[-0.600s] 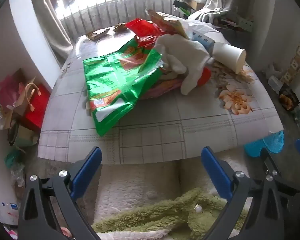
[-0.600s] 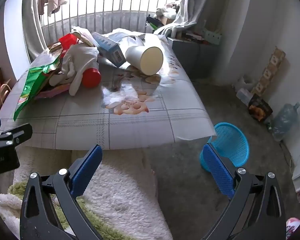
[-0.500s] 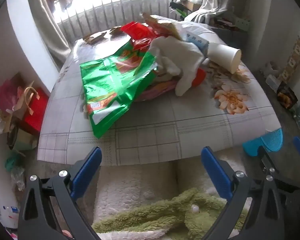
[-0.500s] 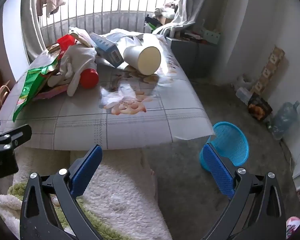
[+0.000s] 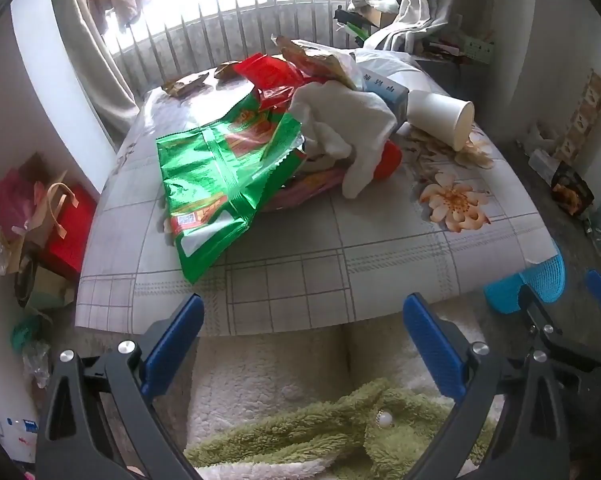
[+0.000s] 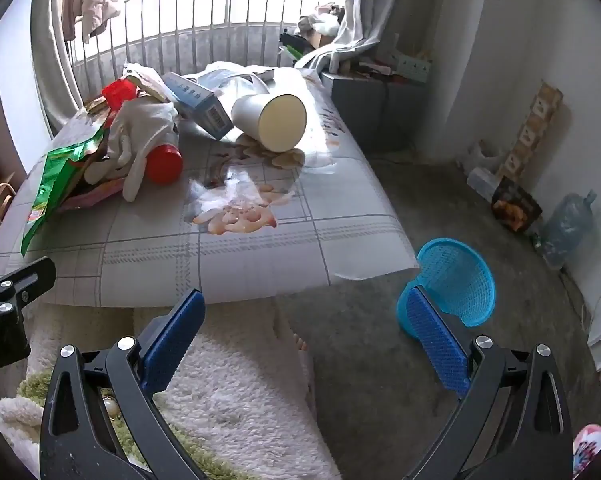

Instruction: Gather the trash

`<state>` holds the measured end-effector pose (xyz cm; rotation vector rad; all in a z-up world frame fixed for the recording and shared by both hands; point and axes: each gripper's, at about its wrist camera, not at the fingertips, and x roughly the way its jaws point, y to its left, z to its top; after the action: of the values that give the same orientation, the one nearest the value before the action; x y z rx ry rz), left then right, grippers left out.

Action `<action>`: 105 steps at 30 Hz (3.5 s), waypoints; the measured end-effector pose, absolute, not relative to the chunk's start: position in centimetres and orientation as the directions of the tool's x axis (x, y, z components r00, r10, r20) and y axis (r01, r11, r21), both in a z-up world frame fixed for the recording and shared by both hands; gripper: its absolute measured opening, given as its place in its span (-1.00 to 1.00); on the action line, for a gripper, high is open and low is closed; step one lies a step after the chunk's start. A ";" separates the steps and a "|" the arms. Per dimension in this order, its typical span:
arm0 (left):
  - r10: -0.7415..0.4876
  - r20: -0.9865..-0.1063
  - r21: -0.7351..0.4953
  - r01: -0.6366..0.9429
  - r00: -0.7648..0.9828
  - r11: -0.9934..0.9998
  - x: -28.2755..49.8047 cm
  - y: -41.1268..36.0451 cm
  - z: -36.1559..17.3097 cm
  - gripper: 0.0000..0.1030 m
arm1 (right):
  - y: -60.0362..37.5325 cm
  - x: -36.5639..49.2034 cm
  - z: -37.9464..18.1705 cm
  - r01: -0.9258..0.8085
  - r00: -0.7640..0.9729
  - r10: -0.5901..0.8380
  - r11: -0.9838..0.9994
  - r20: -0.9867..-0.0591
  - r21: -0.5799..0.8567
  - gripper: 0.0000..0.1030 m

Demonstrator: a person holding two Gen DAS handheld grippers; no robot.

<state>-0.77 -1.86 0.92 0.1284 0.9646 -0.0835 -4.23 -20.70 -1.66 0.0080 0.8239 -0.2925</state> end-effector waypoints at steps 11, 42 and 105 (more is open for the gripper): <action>-0.008 -0.833 0.055 0.098 0.553 0.994 -0.3 -0.8 0.4 0.90 | -20.4 -4.1 -1.5 0.249 0.641 -0.242 0.963 -0.728 -0.101 0.88; -0.005 -0.841 0.060 0.103 0.540 0.993 -0.4 -0.8 0.0 0.90 | -20.2 -3.8 -1.3 0.235 0.643 -0.228 0.967 -0.731 -0.094 0.88; -0.585 -0.614 -0.529 0.273 0.530 0.803 22.2 1.4 6.7 0.37 | -30.2 16.1 0.8 0.038 0.651 0.252 0.932 -0.716 0.362 0.62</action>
<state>22.17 1.44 6.74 -0.3956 0.8716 -0.5280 16.08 -30.25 0.84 0.3631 0.8582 0.1247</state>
